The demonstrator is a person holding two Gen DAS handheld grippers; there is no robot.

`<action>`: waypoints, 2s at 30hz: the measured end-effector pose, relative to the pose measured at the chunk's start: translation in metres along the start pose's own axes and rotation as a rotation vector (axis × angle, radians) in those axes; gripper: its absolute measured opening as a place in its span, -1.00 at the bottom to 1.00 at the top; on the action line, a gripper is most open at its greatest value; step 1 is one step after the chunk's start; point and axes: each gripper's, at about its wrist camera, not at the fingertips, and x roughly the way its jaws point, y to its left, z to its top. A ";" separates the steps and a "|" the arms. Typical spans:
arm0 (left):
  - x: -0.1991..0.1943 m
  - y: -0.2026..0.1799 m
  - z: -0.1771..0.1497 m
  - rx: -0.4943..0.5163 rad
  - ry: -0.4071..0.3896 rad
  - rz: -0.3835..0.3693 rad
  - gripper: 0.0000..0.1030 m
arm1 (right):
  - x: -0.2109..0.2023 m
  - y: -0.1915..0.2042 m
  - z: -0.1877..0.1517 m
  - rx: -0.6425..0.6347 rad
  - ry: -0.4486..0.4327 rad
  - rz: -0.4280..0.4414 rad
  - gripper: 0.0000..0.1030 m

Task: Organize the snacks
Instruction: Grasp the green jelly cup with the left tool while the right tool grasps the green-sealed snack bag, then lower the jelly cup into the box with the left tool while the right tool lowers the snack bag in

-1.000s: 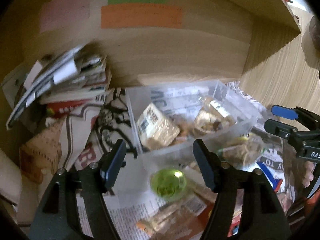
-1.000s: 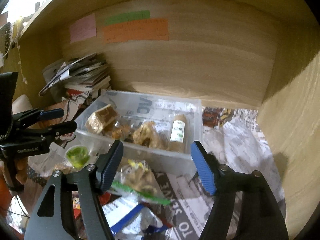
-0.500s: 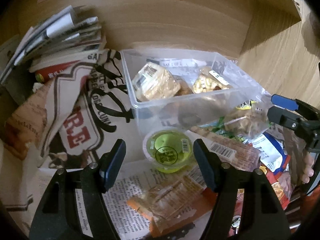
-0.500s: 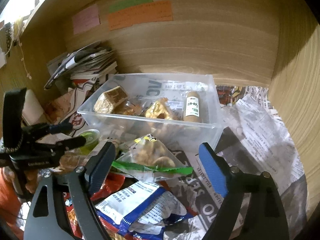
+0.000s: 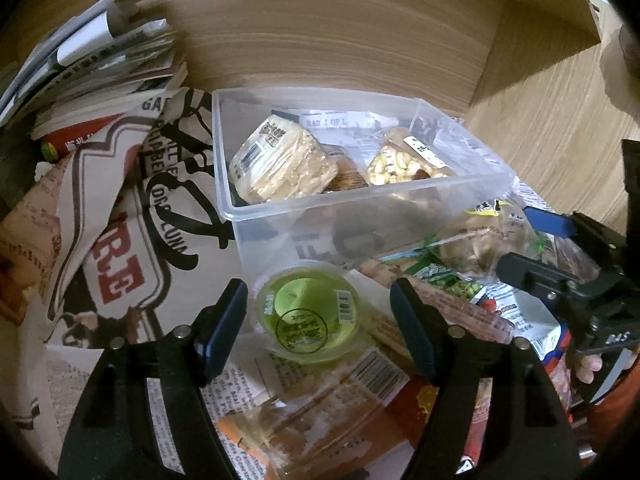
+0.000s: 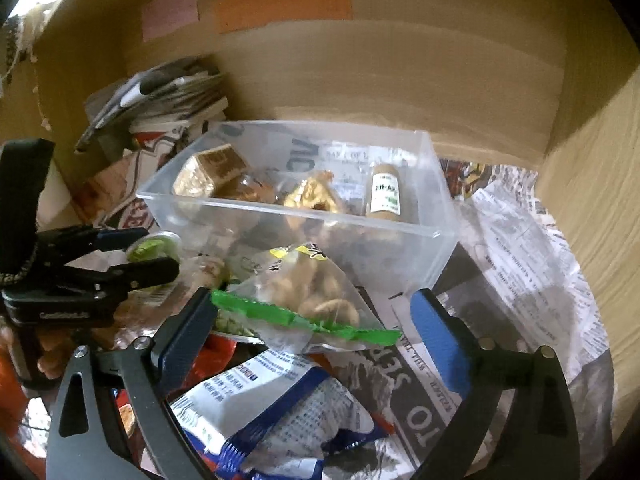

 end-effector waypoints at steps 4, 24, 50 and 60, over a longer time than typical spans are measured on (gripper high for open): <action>0.004 0.007 0.000 -0.028 0.002 -0.011 0.43 | 0.009 -0.003 0.003 0.017 0.016 0.016 0.85; -0.021 0.009 -0.006 -0.021 -0.047 0.013 0.15 | -0.009 -0.007 0.000 0.043 -0.028 0.045 0.18; -0.087 -0.033 0.052 0.067 -0.297 0.020 0.15 | -0.077 -0.016 0.031 0.073 -0.262 0.004 0.14; -0.068 -0.045 0.082 0.086 -0.301 0.027 0.15 | -0.076 -0.026 0.051 0.087 -0.308 -0.014 0.15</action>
